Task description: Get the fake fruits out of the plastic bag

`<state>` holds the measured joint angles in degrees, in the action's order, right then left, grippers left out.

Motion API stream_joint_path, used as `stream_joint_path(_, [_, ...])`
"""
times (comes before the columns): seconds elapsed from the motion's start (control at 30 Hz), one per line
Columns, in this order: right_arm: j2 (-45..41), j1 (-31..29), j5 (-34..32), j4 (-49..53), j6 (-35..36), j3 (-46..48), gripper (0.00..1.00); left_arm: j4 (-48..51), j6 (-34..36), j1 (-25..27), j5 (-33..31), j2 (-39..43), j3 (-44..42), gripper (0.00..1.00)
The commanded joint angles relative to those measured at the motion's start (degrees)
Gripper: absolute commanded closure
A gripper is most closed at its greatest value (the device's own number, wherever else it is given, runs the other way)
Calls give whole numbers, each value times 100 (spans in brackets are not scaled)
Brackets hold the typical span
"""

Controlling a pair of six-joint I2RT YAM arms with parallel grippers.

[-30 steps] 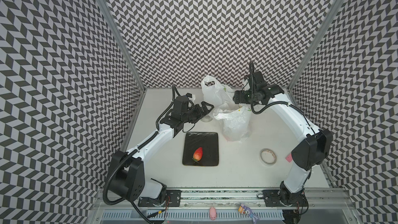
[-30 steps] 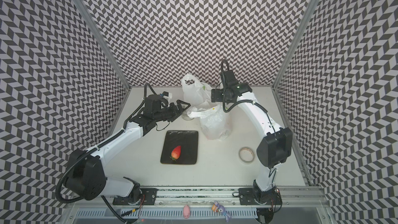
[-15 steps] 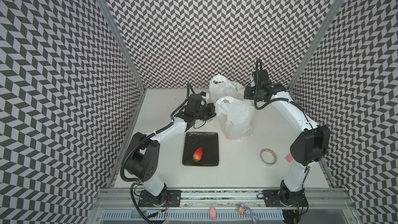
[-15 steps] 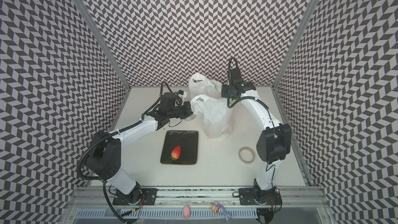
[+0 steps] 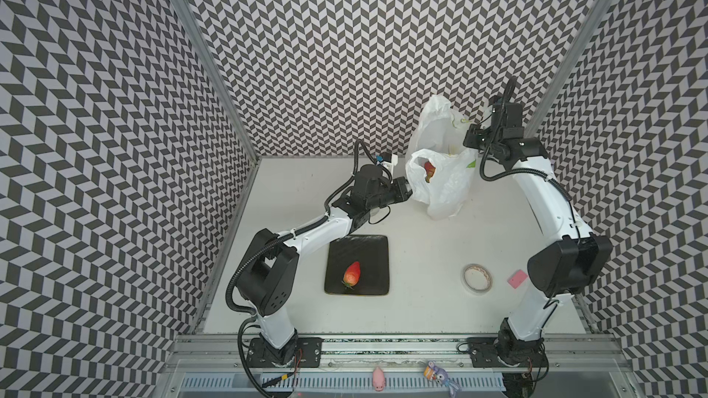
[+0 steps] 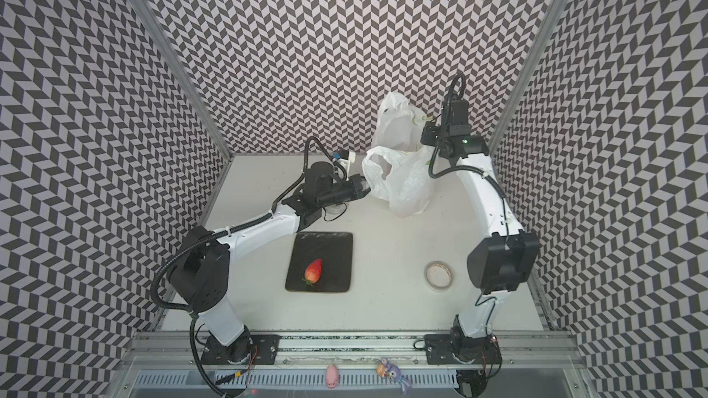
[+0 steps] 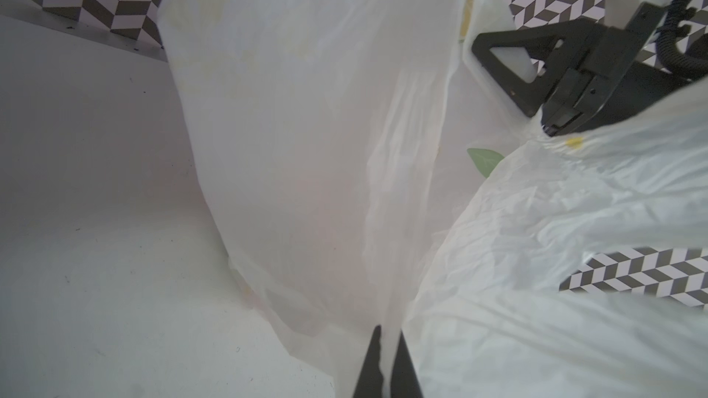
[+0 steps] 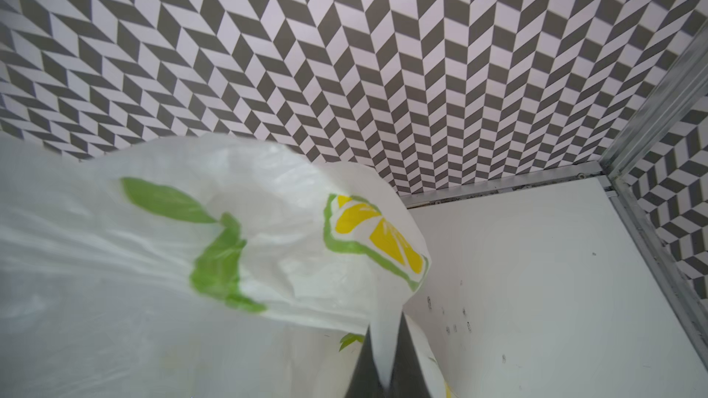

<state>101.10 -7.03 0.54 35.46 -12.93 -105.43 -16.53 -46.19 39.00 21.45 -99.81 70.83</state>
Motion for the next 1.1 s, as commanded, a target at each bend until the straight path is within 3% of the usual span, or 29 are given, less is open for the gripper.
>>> stream_joint_path(0.0, [-352,-38,580,-265,-32,1147,100,-421,171,261,-438,-87,-472,100])
stream_joint_path(0.13, [-992,-49,886,-729,-335,2673,100,-544,216,509,-755,7,-1035,100])
stream_joint_path(0.17, [-1162,-53,890,-734,-401,2952,95,-569,223,564,-803,29,-1142,100])
stream_joint_path(0.27, [-1739,-36,794,-671,-607,3453,51,-579,305,716,-951,104,-1369,100])
stream_joint_path(0.37, [-2377,-31,590,-451,-846,3546,22,-612,389,827,-1112,225,-1549,100])
stream_joint_path(0.47, [-2906,-35,696,-237,-939,3616,13,-637,482,896,-1215,338,-1691,100])
stream_joint_path(0.57, [-3143,-56,1020,248,-1073,3616,11,-535,653,949,-1336,422,-1751,100])
stream_joint_path(0.67, [-3330,-368,1096,588,-1359,3707,4,-477,798,1037,-1471,535,-1830,100])
stream_joint_path(0.8, [-3315,-1070,691,809,-1692,3748,3,-473,916,1136,-1604,654,-1944,100])
stream_joint_path(0.9, [-3175,-1248,361,808,-1834,3828,8,-460,962,1145,-1682,725,-2018,100])
stream_joint_path(1.0, [-2992,-1248,60,961,-1801,3894,29,-367,972,1147,-1828,833,-2114,100])
stream_joint_path(1.07, [-3037,-1248,-53,880,-1762,4085,54,-262,972,1137,-2014,946,-2229,100])
